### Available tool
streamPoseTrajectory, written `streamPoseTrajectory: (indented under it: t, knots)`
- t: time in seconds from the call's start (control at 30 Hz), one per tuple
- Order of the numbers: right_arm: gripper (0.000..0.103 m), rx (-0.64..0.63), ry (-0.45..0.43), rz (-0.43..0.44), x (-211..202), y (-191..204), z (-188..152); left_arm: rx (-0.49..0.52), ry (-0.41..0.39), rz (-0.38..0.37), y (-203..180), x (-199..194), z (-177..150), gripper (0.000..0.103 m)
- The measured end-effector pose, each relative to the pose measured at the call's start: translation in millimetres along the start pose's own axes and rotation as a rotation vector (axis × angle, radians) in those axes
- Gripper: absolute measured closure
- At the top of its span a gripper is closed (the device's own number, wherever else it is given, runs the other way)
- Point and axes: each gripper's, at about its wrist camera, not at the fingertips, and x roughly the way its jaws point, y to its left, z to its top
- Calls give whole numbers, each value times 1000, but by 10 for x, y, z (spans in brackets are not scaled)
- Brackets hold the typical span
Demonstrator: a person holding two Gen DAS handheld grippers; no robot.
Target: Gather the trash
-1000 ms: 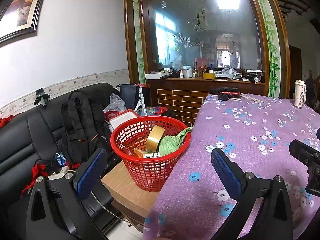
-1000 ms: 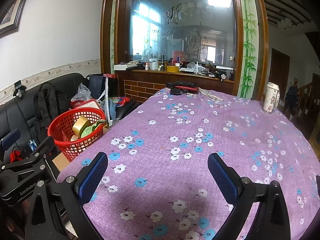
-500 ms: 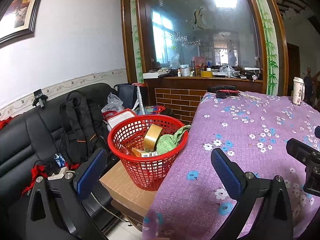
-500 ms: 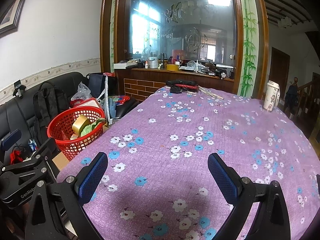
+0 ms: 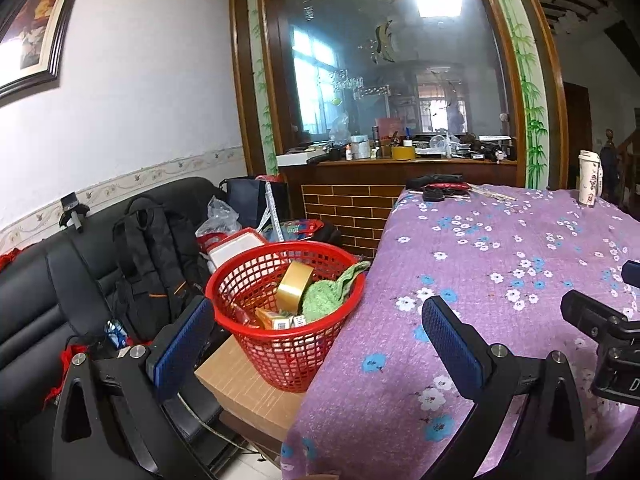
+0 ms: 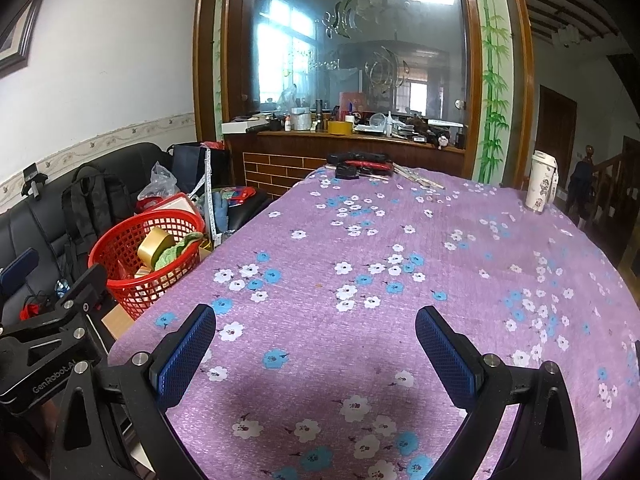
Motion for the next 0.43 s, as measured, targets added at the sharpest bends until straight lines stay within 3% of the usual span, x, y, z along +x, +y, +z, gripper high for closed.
streamPoseTrajectory:
  t: [0.13,0.23,0.43]
  knots:
    - [2,28,6,-39,47,-236,40,39,8,-19,-160,92,137,0]
    - [2,76,20,-91,88,-563,109,69,48,-93,-398,255,300,0]
    - [0,208,101,-239,189,-1518,187,86,145,-311,-1162,551,633,0]
